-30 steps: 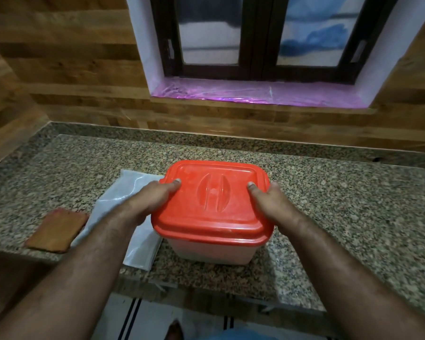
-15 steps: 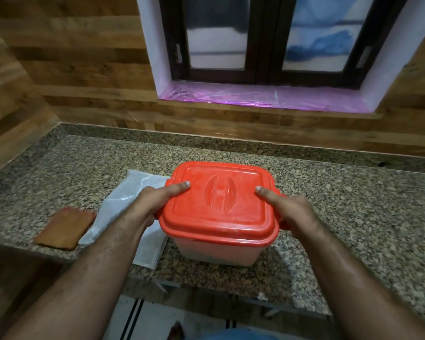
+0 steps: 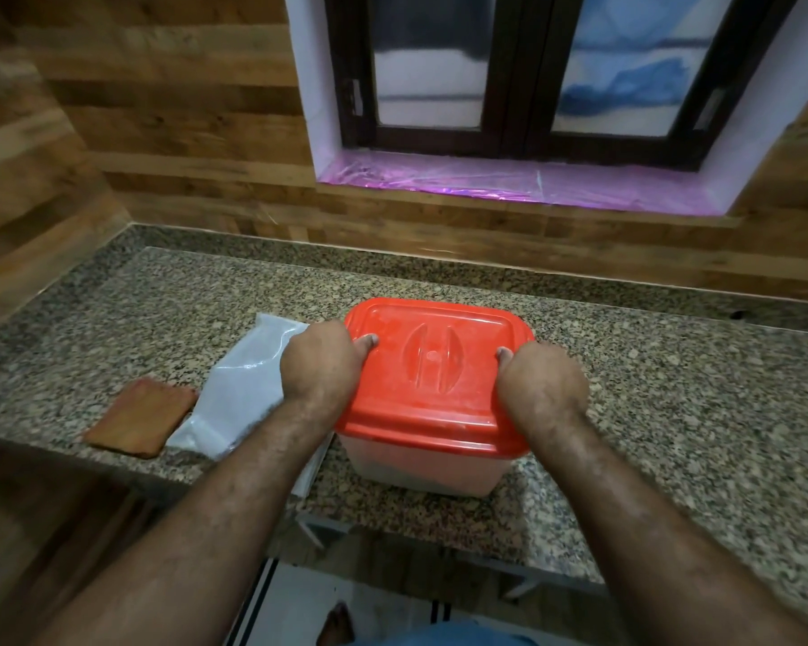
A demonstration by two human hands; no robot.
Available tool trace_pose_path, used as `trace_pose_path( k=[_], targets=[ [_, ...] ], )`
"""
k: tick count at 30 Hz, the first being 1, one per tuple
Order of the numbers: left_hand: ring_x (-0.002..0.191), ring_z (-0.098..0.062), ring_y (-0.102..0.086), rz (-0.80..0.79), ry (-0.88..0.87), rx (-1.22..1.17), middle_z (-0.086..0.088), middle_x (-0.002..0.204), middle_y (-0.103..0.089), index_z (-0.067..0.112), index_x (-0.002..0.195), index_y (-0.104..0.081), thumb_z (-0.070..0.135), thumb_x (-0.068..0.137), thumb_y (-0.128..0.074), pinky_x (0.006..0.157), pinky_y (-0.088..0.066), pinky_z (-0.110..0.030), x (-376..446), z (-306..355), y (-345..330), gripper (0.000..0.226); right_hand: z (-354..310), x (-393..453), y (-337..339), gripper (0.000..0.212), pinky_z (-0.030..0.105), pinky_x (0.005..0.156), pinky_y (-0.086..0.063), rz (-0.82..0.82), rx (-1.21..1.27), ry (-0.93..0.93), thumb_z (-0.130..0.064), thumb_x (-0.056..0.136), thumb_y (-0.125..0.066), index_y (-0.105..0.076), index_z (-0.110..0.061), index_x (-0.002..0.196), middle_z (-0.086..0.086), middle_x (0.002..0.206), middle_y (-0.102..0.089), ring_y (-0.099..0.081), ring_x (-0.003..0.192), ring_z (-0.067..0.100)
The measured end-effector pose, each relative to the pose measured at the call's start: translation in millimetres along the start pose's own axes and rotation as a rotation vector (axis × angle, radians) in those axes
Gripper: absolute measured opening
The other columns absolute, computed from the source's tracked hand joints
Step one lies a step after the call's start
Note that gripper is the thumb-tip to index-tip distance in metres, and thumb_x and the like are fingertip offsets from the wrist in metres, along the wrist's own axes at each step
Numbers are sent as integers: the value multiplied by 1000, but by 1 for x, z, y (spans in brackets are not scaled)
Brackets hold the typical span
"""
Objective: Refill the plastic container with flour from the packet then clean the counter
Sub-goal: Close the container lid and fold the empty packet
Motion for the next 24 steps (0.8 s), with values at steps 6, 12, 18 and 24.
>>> trace_pose_path(
  k=[6, 12, 18, 24],
  targets=[
    [163, -31, -22, -137, -404, -56, -5, 179, -18, 34, 169, -20, 84, 94, -28, 125, -28, -63, -31, -3, -15, 91, -12, -47, -19, 95, 69, 125, -13, -95, 18, 306, -79, 99, -18, 0, -20, 171, 15, 178, 2, -2, 163, 43],
    [164, -35, -13, -123, -405, -46, 6, 179, -17, 41, 167, -27, 91, 88, -22, 121, -28, -70, -43, 0, -25, 94, -17, -49, -28, 86, 79, 118, -17, -30, -17, 372, -80, 95, -14, -11, -36, 169, 8, 179, -6, 0, 163, 44],
    [163, -36, -17, -75, -424, -72, 5, 177, -25, 39, 165, -34, 89, 89, -25, 121, -30, -68, -18, 9, -34, 92, -23, -26, -29, 83, 74, 120, -21, 12, -12, 353, -74, 96, -20, -20, -34, 168, 9, 178, -15, -7, 162, 44],
    [162, -37, -22, -67, -430, -118, 2, 174, -32, 37, 162, -42, 89, 86, -27, 122, -31, -64, 50, 43, -46, 94, -43, 46, -27, 86, 69, 120, -27, 72, 27, 293, -71, 96, -25, -36, -19, 164, 7, 174, -30, -20, 161, 41]
  ],
)
Point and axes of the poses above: each hand's wrist, its own x-axis towards the middle knuckle, its own y-axis out of the back of the hand, z = x × y, the point moved 4 cm from there along x, towards the middle knuckle
